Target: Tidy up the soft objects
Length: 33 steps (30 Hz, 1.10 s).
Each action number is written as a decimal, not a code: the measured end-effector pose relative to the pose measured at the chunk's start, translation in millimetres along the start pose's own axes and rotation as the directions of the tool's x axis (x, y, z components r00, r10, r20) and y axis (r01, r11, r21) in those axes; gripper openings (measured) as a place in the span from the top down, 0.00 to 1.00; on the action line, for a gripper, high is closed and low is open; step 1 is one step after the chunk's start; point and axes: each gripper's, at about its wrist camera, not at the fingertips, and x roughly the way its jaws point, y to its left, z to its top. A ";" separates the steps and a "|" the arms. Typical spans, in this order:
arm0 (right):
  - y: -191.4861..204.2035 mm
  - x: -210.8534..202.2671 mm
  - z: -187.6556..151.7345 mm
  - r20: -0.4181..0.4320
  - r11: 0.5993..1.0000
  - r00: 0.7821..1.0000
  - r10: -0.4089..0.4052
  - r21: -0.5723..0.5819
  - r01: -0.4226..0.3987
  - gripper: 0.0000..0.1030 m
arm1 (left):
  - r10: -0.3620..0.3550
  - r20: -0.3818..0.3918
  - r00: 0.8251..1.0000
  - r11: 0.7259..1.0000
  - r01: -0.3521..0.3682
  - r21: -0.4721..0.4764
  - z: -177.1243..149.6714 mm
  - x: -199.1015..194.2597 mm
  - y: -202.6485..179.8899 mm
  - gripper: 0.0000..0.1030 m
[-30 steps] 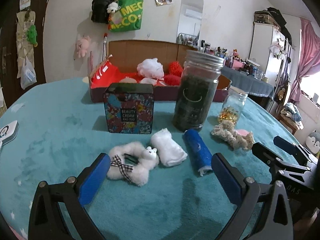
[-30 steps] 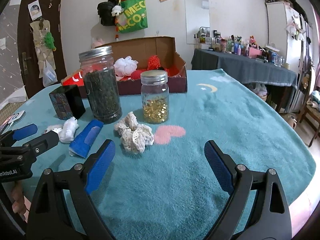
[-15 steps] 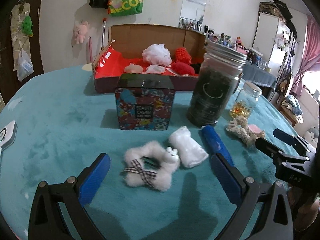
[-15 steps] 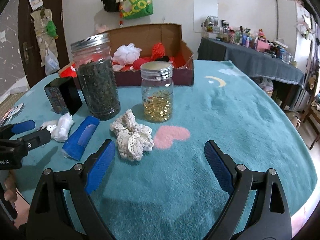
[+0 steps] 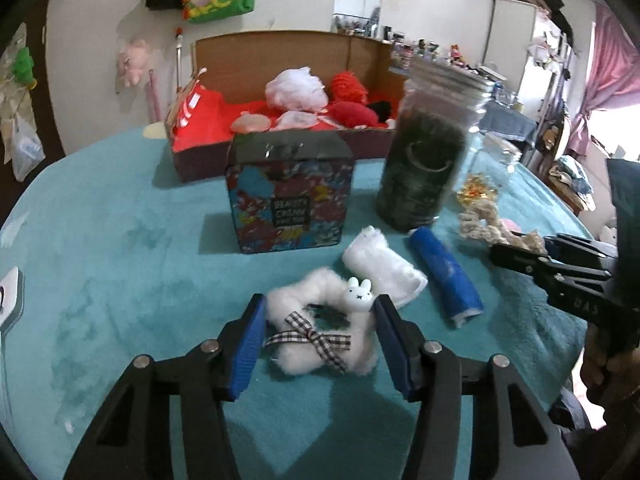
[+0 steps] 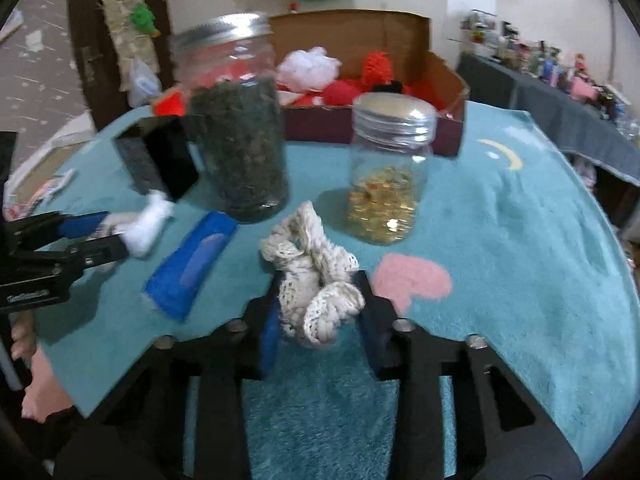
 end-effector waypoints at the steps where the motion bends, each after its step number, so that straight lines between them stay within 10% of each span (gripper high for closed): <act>1: -0.9 -1.6 0.5 -0.001 1.000 1.000 0.013 0.012 -0.013 0.71 | -0.004 0.007 1.000 1.000 0.004 0.006 2.0 -3.6 -1.9 0.45; 17: 9.6 -24.1 15.4 0.054 0.996 0.994 0.090 -0.006 -0.090 0.71 | -0.170 0.017 0.985 0.982 0.168 0.087 35.0 2.8 -41.6 0.45; 33: 1.9 -24.9 13.5 0.045 0.996 0.995 0.092 0.009 -0.093 0.71 | -0.188 0.016 0.982 0.982 0.187 0.033 35.7 2.1 -22.7 0.45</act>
